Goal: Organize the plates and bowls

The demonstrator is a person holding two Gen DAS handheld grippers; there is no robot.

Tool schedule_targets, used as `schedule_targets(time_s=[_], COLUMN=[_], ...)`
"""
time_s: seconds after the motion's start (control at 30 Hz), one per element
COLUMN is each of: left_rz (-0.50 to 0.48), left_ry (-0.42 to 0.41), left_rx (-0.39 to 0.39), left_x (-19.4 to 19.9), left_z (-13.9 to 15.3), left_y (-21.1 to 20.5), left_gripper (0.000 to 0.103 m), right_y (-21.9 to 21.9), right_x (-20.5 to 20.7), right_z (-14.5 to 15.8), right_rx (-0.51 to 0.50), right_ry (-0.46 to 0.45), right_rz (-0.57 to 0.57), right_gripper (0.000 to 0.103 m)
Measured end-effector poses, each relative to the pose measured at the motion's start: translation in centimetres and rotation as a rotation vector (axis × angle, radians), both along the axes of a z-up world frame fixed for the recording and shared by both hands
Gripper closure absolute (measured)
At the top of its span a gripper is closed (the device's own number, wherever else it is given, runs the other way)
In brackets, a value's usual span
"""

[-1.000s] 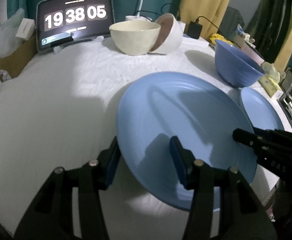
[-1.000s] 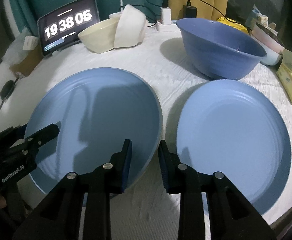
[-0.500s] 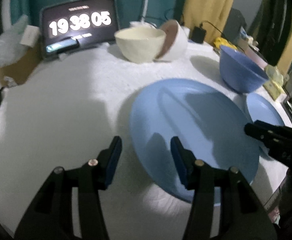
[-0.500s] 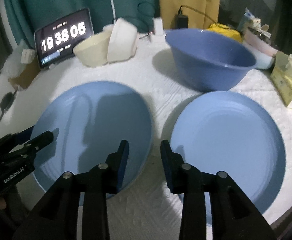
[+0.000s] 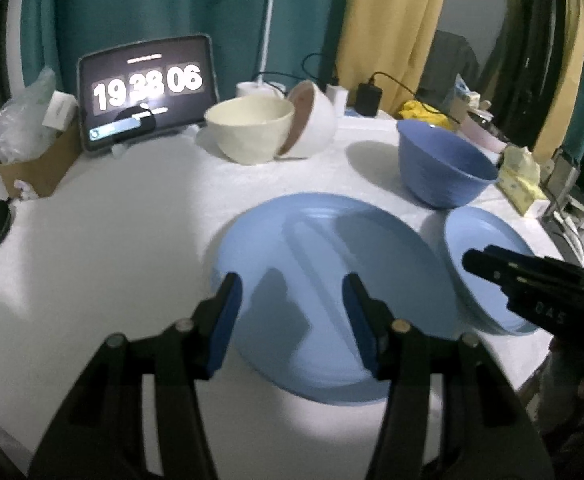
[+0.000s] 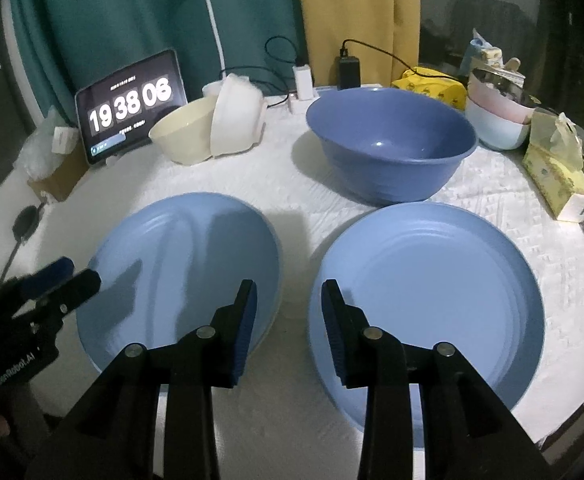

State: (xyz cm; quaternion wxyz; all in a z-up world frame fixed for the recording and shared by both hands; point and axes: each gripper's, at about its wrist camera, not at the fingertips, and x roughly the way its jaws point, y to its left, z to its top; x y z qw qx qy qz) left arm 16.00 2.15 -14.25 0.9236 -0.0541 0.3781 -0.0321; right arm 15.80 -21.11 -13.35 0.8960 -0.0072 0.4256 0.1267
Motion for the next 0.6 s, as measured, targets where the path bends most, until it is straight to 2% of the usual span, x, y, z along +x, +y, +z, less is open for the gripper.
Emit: schedule_targets(time_s=[0.6], left_rz=[-0.07], left_ry=[0.005], left_rx=[0.046], left_x=[1.0], left_z=[1.7], left_y=[-7.2], left_gripper=[0.047], right_y=[-5.4], right_x=[0.0], right_z=[1.0], right_rx=[0.07], right_ry=[-0.03], right_rz=[-0.029], right_gripper=[0.067])
